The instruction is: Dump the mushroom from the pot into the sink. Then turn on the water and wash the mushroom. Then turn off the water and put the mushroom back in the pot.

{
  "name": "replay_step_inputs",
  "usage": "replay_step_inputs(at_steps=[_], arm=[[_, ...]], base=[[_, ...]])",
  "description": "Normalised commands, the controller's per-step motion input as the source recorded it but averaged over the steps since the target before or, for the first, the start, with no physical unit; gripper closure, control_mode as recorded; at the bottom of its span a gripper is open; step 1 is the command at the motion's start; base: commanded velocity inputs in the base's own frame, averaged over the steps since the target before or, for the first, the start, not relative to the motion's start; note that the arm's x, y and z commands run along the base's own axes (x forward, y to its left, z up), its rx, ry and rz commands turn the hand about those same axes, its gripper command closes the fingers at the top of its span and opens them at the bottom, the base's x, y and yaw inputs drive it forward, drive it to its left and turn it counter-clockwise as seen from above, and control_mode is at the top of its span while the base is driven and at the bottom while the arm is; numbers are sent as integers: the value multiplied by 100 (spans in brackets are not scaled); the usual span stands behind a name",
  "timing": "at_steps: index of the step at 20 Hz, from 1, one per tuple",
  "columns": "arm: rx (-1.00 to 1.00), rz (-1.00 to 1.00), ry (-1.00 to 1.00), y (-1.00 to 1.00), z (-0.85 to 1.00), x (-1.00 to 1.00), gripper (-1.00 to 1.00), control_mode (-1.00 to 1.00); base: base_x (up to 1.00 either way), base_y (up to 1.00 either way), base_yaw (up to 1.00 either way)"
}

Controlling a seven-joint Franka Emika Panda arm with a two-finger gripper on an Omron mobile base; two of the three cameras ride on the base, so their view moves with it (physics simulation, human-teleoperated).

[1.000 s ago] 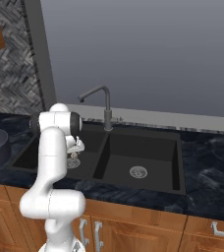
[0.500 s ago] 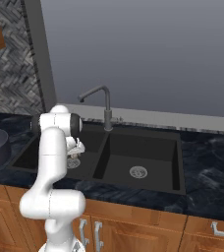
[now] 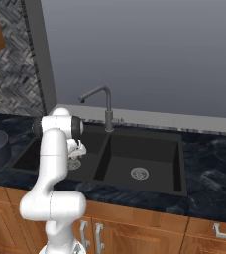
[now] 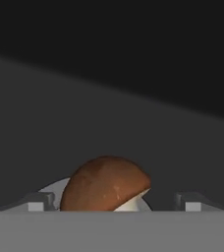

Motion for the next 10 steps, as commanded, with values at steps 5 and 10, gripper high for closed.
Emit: replay_step_inputs(at_steps=[5, 10], arm=[[0, 0, 0, 0, -8, 17, -100, -100], [0, 0, 1, 2, -7, 26, 100, -100]], base=[[0, 0, 0], [0, 0, 0]])
